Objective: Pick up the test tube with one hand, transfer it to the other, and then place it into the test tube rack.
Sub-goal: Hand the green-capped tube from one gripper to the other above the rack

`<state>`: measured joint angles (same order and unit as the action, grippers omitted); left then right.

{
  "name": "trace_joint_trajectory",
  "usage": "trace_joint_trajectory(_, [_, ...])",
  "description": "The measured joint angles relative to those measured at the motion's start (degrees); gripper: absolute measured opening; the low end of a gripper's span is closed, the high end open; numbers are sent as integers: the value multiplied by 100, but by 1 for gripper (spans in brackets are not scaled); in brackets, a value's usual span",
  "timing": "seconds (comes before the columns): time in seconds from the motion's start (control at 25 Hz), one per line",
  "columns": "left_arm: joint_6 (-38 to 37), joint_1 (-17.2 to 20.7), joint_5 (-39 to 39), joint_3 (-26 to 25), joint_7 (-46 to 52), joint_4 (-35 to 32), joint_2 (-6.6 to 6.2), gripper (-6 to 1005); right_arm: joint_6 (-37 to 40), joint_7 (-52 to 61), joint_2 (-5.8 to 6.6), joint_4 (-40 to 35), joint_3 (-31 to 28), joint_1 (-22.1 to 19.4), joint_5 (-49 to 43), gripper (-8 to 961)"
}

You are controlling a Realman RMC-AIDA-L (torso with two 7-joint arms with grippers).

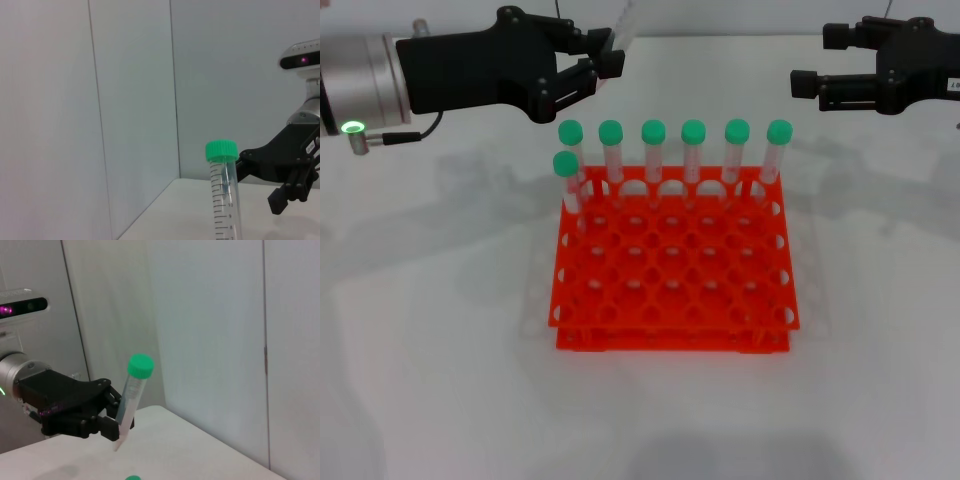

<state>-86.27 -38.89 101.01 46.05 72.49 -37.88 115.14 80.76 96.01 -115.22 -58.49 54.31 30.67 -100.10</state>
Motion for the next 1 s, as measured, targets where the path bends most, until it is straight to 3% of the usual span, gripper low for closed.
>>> trace_joint_trajectory(1.0, [59,112,34,5,-219,198,13,220,2,6,-9,-12,53,122,132,843])
